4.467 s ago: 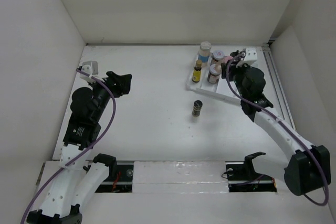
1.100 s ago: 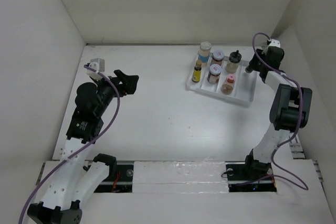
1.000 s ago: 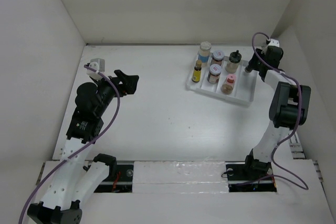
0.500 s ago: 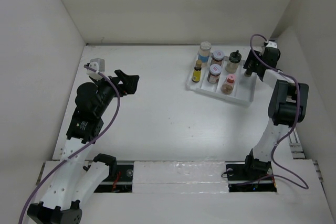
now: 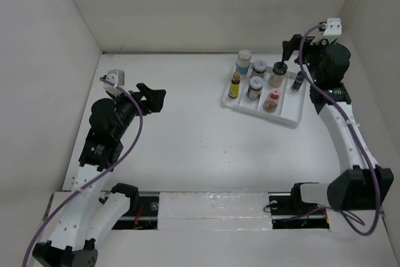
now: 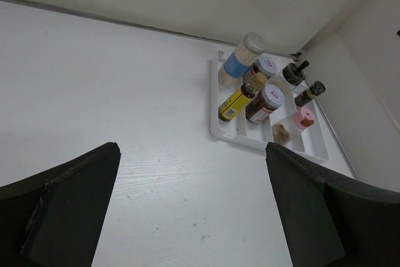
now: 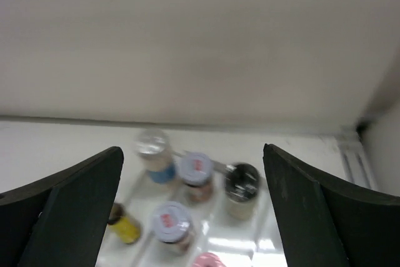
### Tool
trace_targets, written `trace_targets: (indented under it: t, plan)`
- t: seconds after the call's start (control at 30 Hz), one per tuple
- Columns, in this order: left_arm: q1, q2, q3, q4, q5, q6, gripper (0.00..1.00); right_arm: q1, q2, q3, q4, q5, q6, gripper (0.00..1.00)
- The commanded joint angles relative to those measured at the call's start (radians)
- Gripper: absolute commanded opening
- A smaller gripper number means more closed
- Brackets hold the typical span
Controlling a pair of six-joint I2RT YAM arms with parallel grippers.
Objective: Organize the condiment bottles
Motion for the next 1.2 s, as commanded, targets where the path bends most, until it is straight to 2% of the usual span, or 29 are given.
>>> trace_targets:
  t: [0.0,0.1,0.13,0.23,0.27,0.3,0.4,0.53,0.7,0.8,0.9,1.17]
  plan:
    - [-0.003,-0.023,0.009,0.038,0.013,-0.009,1.0,0.142,-0.141,-0.027,0.066,-0.083,-0.083,0.99]
    - [-0.003,-0.034,0.009,0.038,0.004,-0.009,1.0,0.318,-0.218,-0.064,0.125,-0.169,-0.114,0.97]
    - [-0.003,-0.046,0.009,0.038,-0.005,-0.009,1.0,0.417,-0.218,-0.075,0.136,-0.207,-0.114,0.97]
    - [-0.003,-0.068,0.009,0.047,-0.015,-0.018,1.0,0.56,-0.193,-0.138,0.21,-0.263,-0.1,0.91]
    - [-0.003,-0.068,0.009,0.047,-0.015,-0.018,1.0,0.644,-0.173,-0.153,0.222,-0.29,-0.1,0.89]
    - [-0.003,-0.08,0.009,0.047,-0.024,-0.018,1.0,0.683,-0.147,-0.176,0.222,-0.291,-0.091,0.81]
    - [-0.003,-0.09,0.009,0.047,-0.038,-0.018,1.0,0.812,-0.032,-0.228,0.233,-0.347,-0.068,0.68]
    - [-0.003,-0.108,0.009,0.038,-0.038,-0.018,1.0,0.955,0.111,-0.357,0.284,-0.347,-0.077,0.56]
    - [-0.003,-0.108,0.009,0.038,-0.038,-0.018,1.0,1.02,0.206,-0.478,0.397,-0.248,-0.045,0.56]
    - [-0.003,-0.099,0.009,0.038,-0.038,-0.018,1.0,1.02,0.243,-0.478,0.408,-0.211,-0.045,0.56]
    - [-0.003,-0.099,0.009,0.047,-0.029,-0.018,1.0,1.02,0.275,-0.425,0.408,-0.2,-0.071,0.62]
    - [-0.003,-0.099,0.009,0.047,-0.007,0.0,1.0,1.047,0.418,-0.288,0.365,-0.218,-0.077,0.66]
